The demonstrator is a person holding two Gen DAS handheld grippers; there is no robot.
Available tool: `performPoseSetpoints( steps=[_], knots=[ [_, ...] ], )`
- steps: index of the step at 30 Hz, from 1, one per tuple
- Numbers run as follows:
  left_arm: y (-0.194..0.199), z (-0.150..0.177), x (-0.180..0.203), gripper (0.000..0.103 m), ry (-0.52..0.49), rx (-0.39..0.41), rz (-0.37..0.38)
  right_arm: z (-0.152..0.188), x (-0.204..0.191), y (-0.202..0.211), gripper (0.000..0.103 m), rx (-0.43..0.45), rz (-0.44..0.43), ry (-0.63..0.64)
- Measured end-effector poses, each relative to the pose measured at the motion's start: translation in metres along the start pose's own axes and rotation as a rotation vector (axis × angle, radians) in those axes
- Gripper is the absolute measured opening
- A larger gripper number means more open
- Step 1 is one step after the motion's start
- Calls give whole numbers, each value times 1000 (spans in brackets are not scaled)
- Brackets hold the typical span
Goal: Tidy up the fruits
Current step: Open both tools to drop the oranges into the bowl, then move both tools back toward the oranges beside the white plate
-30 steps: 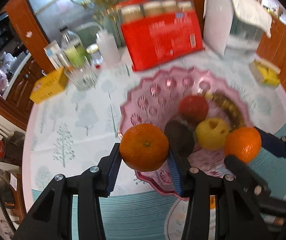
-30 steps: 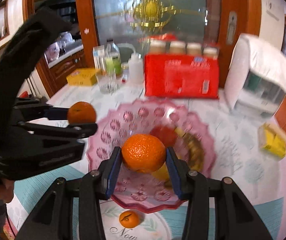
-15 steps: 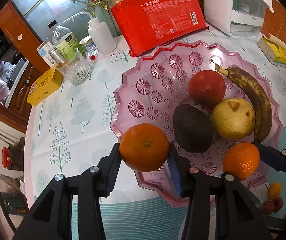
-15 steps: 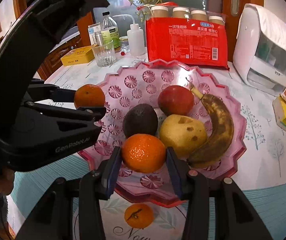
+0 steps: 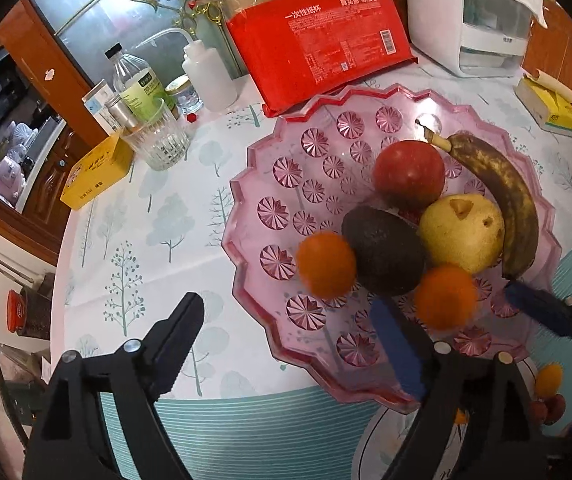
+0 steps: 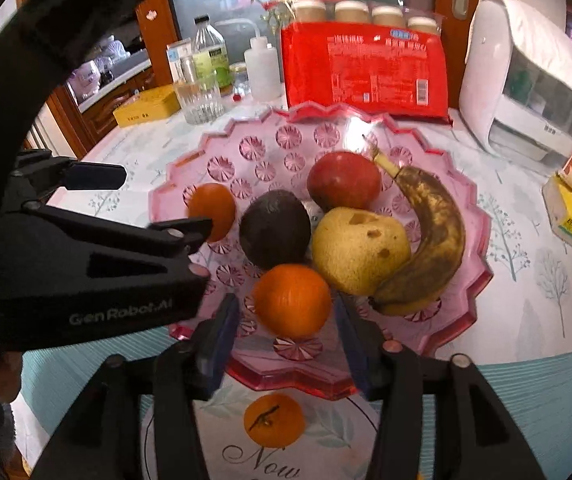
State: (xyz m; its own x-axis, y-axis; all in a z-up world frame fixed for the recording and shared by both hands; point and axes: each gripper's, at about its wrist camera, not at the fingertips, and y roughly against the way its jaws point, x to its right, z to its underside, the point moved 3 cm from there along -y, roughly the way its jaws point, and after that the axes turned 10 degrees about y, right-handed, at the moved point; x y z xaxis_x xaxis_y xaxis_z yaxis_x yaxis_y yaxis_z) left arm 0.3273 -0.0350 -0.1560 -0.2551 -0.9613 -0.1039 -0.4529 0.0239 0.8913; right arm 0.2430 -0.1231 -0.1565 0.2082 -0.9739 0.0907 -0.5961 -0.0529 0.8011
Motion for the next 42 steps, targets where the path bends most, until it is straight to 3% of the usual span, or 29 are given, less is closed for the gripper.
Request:
performPoseSetpoints(
  steps=[3, 14, 42],
  knots=[
    [4, 0, -2, 85, 14, -10, 7, -3, -2, 12, 67, 40, 35, 20],
    [37, 7, -6, 85, 41, 10, 12, 1, 7, 42, 68, 76, 80, -20],
    [167, 57, -10, 85, 102, 176, 53, 24, 18, 156, 67, 200, 131, -81]
  ],
)
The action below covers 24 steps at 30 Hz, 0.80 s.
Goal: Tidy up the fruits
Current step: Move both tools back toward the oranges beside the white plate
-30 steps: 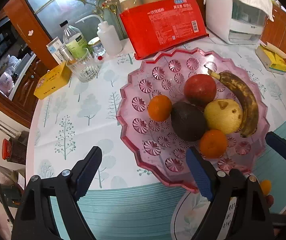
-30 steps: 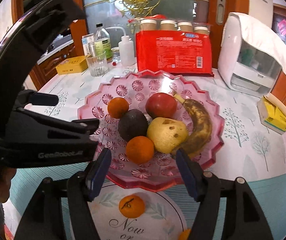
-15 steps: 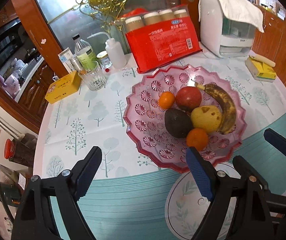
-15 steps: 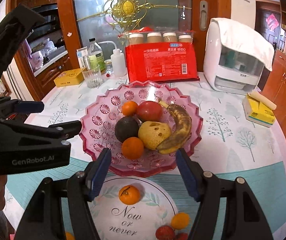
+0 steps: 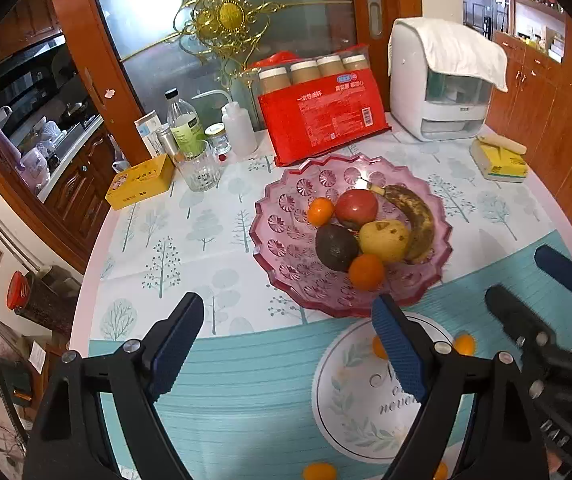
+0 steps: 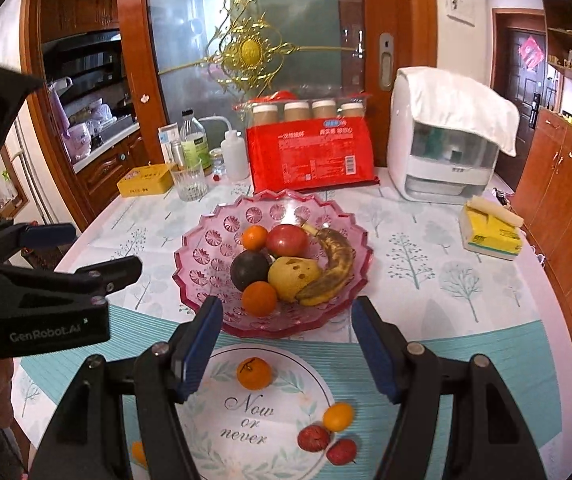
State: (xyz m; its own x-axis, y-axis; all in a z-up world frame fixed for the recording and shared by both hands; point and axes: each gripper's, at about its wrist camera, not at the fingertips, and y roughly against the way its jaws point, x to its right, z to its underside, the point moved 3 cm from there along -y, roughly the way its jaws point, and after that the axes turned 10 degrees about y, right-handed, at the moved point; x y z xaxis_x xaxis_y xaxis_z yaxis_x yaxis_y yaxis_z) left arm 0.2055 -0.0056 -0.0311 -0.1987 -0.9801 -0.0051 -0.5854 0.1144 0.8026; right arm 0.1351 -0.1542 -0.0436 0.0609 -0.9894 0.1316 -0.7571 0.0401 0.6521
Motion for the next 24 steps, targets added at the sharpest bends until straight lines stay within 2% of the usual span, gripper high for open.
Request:
performPoseSetpoints(
  steps=[8, 14, 24],
  knots=[
    [23, 28, 0, 85, 29, 11, 15, 13, 23, 30, 67, 27, 4, -30],
    [28, 56, -3, 85, 56, -14, 12, 32, 29, 38, 67, 16, -50, -46],
    [18, 110, -12, 85, 82, -91, -4, 87, -7, 36, 67, -50, -158, 49]
  ],
)
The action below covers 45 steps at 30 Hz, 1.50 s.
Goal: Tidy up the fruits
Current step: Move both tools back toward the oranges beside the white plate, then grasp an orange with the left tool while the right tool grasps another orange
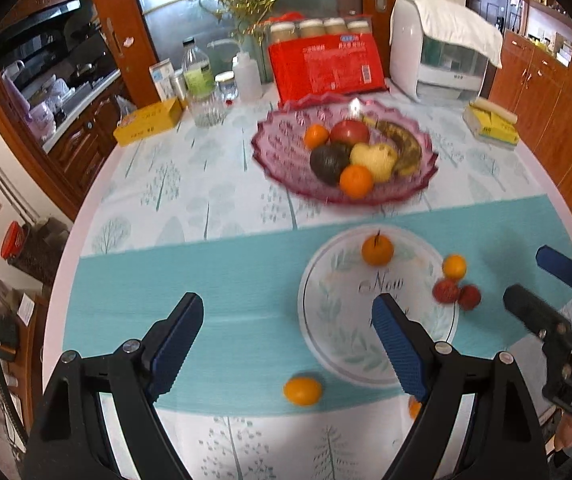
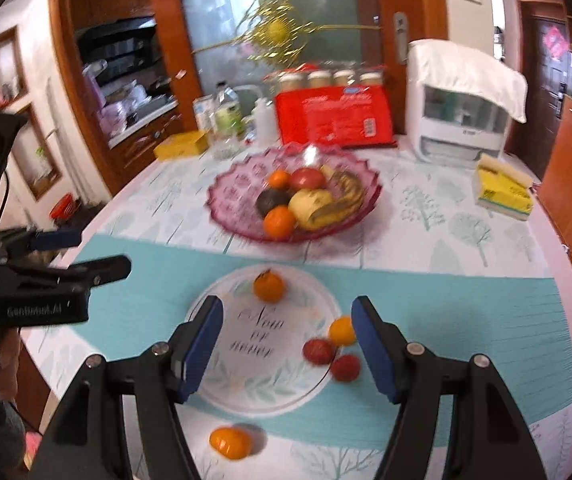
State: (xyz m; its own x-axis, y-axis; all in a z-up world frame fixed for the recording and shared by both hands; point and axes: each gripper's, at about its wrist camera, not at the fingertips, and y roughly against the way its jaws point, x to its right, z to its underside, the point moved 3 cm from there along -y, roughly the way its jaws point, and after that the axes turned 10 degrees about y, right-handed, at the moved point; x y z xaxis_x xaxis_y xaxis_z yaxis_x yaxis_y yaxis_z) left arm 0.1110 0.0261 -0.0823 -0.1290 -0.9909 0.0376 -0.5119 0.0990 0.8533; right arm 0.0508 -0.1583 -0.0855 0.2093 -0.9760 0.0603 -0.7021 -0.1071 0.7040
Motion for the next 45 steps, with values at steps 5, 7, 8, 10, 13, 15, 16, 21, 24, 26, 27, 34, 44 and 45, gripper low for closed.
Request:
performPoseSetpoints(
  steps=[5, 7, 8, 10, 13, 15, 16, 21, 24, 26, 27, 34, 44, 45],
  knots=[
    [-17, 33, -10, 85, 14, -71, -2, 35, -18, -11, 67, -62, -62, 30],
    [-26, 47, -14, 85, 25, -106, 1, 51, -25, -17, 67, -100, -77, 33],
    [-30, 54, -15, 85, 29, -122, 2, 59, -28, -20, 67, -118, -90, 30],
    [-38, 67, -18, 85, 36, -148, 3, 73, -33, -25, 67, -150, -111, 17],
    [-50, 81, -21, 86, 46, -172, 3, 89, -41, -32, 67, -190, -131, 14],
    [-56, 89, -23, 85, 55, -181, 8, 97, -44, -35, 67, -202, -137, 15],
    [-60, 93, -24, 85, 61, -183, 7, 100, -46, -37, 67, -207, -143, 15],
    [-74, 104, -33, 85, 103, -193, 10, 110, -51, -45, 67, -230, -160, 16],
    [-82, 107, -36, 85, 123, -204, 11, 114, -54, -49, 67, -239, -160, 28],
    [-86, 110, -37, 85, 128, -202, 12, 115, -57, -51, 67, -238, -161, 38],
    [-88, 110, -37, 85, 131, -201, 16, 116, -60, -52, 66, -238, -161, 45],
    [-99, 109, -30, 69, 154, -203, 52, 121, -71, -62, 51, -254, -168, 77],
    [-107, 105, -22, 45, 159, -192, 73, 123, -71, -64, 41, -246, -118, 117],
    [-107, 104, -21, 38, 160, -192, 80, 123, -71, -64, 41, -245, -115, 121]
  ],
)
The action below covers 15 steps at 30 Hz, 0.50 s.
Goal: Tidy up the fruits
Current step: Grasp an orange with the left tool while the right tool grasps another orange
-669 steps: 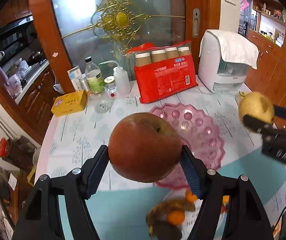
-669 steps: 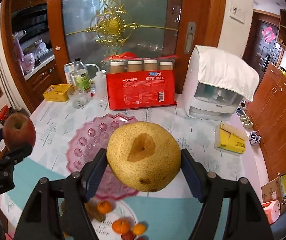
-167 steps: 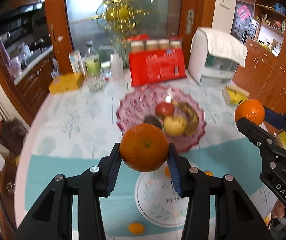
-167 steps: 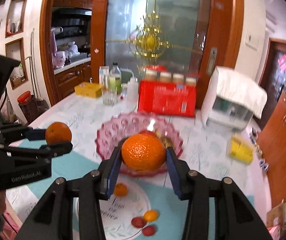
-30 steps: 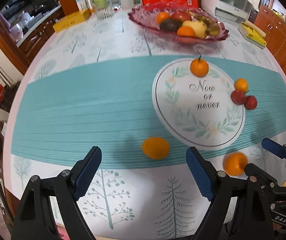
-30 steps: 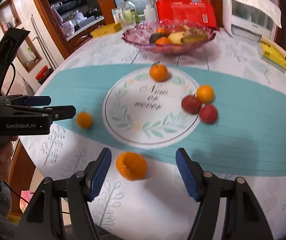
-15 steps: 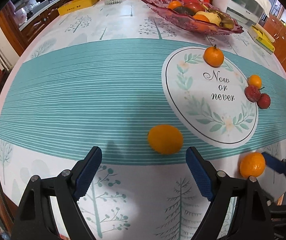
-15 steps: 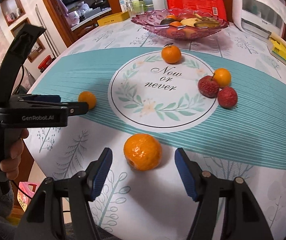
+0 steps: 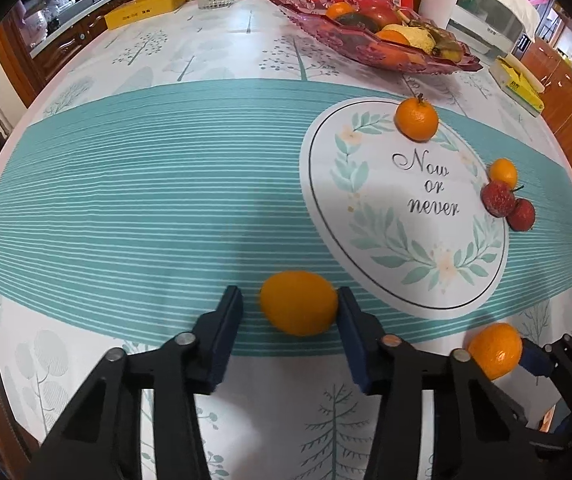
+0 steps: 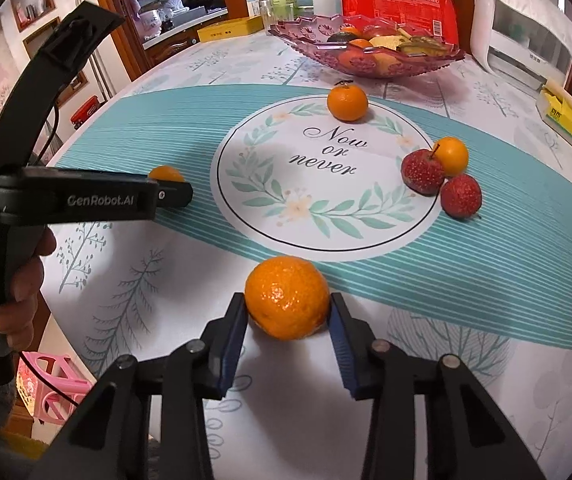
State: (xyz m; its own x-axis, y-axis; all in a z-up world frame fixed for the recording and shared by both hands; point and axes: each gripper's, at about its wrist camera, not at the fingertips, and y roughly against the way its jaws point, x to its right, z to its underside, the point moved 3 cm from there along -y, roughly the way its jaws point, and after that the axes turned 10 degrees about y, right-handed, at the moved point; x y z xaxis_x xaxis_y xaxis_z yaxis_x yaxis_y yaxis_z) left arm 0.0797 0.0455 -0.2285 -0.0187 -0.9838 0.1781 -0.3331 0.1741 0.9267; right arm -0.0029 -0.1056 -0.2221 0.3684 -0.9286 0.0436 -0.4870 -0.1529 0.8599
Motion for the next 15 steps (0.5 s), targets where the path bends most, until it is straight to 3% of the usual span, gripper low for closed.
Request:
performPoseSetpoints(
  steps=[15],
  knots=[
    [20, -12, 12, 36, -15, 5, 31, -10, 3, 9, 40, 24, -6, -6]
  ],
)
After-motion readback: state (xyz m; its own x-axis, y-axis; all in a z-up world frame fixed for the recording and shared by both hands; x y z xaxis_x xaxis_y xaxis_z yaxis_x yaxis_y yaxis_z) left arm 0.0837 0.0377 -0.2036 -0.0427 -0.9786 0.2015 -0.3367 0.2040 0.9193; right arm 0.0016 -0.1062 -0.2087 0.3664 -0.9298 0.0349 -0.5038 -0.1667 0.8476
